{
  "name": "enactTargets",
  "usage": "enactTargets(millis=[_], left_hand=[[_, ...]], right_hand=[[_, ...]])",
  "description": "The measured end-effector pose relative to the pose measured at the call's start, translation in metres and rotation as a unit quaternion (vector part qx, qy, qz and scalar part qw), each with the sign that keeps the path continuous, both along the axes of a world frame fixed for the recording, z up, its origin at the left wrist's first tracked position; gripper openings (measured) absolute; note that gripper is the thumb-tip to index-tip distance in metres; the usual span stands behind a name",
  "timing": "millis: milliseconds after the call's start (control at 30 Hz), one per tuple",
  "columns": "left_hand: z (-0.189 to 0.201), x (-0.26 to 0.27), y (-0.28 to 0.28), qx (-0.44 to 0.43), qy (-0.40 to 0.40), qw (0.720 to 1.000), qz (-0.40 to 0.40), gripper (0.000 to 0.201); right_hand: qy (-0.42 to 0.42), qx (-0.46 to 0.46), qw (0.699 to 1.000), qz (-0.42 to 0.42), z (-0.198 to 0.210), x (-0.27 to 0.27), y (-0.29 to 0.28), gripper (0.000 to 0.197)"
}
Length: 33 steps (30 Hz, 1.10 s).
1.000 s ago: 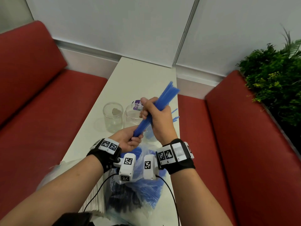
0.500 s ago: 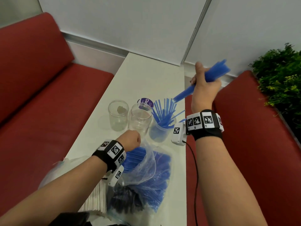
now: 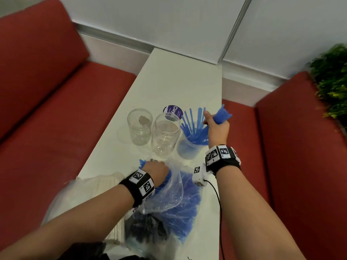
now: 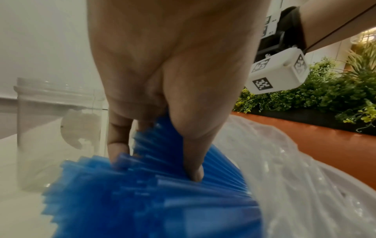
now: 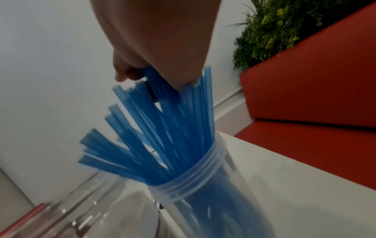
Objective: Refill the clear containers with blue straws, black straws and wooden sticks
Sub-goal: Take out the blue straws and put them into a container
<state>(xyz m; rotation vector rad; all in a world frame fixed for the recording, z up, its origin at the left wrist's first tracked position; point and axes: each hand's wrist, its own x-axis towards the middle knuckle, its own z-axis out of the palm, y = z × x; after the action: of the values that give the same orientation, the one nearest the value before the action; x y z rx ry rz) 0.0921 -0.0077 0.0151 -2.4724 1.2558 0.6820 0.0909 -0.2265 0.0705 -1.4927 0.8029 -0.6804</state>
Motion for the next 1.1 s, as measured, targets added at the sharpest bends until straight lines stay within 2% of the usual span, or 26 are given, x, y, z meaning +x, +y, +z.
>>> enactTargets(millis=[67,200,300,367,433,500,600,667,733,767,800,833,933,1000,1033,1100], left_hand=[[0.002,0.001,0.0,0.012,-0.012,1.0,-0.016,0.03],[0.01,0.004,-0.003,0.019,-0.03,0.999,-0.029,0.029],[0.016,0.004,-0.004,0.024,-0.021,0.999,-0.022,0.028],[0.018,0.004,-0.005,0.034,-0.009,0.999,-0.01,0.028],[0.02,0.003,-0.004,0.035,-0.005,0.999,0.001,0.028],[0.022,0.002,-0.003,0.027,-0.006,1.0,0.009,0.029],[0.026,0.0,0.0,0.016,-0.011,1.0,0.015,0.027],[0.029,-0.001,0.002,0.016,-0.012,1.0,0.017,0.027],[0.031,-0.002,0.003,0.014,-0.012,1.0,0.018,0.028],[0.033,-0.003,0.004,0.012,-0.012,1.0,0.018,0.028],[0.035,-0.004,0.004,0.009,-0.013,1.0,0.019,0.028],[0.037,-0.005,0.005,0.008,-0.013,1.0,0.018,0.028],[0.041,-0.007,0.008,0.006,-0.019,1.0,0.007,0.028],[0.043,-0.01,0.01,0.007,-0.029,1.0,-0.003,0.027],[0.045,-0.011,0.01,0.012,-0.029,0.999,-0.002,0.027],[0.05,-0.012,0.008,0.028,-0.026,0.999,0.008,0.027]], right_hand=[[-0.04,-0.016,0.999,0.003,0.008,0.001,-0.002,0.019],[-0.095,-0.055,0.994,-0.02,0.028,0.004,-0.006,0.015],[-0.068,-0.066,0.995,-0.004,0.024,0.004,-0.002,0.019],[-0.013,-0.072,0.997,0.029,0.016,0.001,0.001,0.021],[0.044,-0.097,0.992,0.062,0.014,0.0,0.0,0.014],[0.055,-0.131,0.987,0.078,0.02,0.001,-0.003,0.006],[0.027,-0.234,0.971,0.039,0.031,-0.002,-0.001,0.015],[0.061,-0.348,0.935,0.019,0.029,-0.006,0.005,0.02],[0.227,-0.452,0.86,0.068,0.017,-0.012,0.012,0.034],[0.318,-0.474,0.815,0.101,0.012,-0.015,0.014,0.041],[0.376,-0.477,0.785,0.121,0.006,-0.018,0.015,0.046],[0.399,-0.473,0.775,0.128,0.003,-0.021,0.015,0.051],[0.393,-0.454,0.792,0.113,0.003,-0.025,0.016,0.066],[0.391,-0.443,0.798,0.117,0.008,-0.027,0.017,0.067],[0.353,-0.441,0.818,0.106,0.012,-0.029,0.019,0.063],[0.17,-0.438,0.88,0.072,0.021,-0.035,0.031,0.048]])
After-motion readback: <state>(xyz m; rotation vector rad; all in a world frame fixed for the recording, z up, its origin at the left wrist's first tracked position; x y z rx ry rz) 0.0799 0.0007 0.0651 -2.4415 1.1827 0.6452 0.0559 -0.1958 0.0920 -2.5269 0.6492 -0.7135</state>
